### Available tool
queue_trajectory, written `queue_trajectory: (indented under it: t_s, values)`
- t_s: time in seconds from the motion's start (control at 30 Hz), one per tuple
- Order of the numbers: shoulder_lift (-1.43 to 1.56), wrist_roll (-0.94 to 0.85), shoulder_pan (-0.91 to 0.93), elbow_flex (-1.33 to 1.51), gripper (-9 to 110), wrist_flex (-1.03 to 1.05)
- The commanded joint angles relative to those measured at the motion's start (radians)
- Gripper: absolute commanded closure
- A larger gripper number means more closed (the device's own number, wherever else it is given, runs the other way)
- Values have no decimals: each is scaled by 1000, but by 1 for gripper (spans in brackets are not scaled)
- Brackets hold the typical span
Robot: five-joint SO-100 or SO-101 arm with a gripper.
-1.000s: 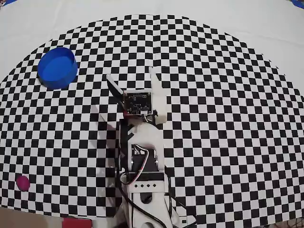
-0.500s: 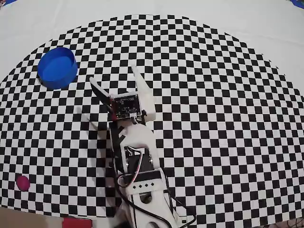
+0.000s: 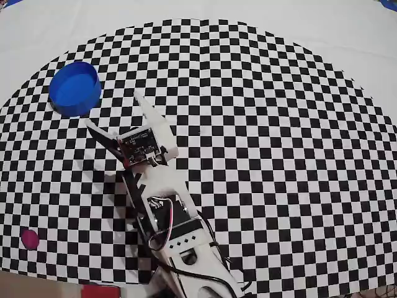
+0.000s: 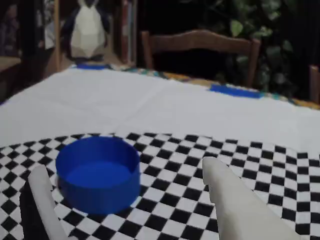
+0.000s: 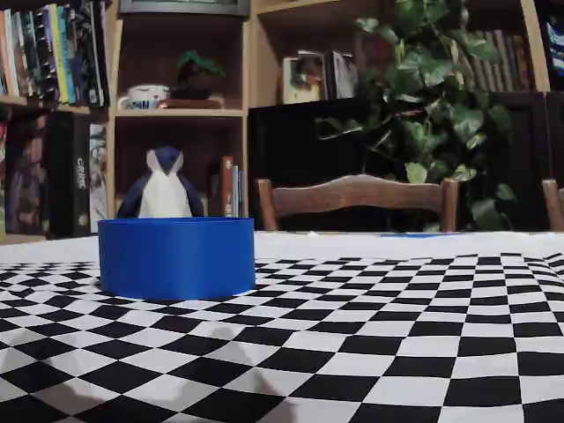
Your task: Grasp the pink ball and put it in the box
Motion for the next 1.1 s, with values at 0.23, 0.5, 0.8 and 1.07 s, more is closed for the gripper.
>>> queue_trajectory:
  t_s: [0.23,0.5,0.8,1.07]
  values:
    - [-18,-9,-140,8,65,-17]
    - [-29,-9,-261,8,65,-25]
    - [-32,-9,-342,8,65,-28]
    - [-37,-9,-403,8,65,-31]
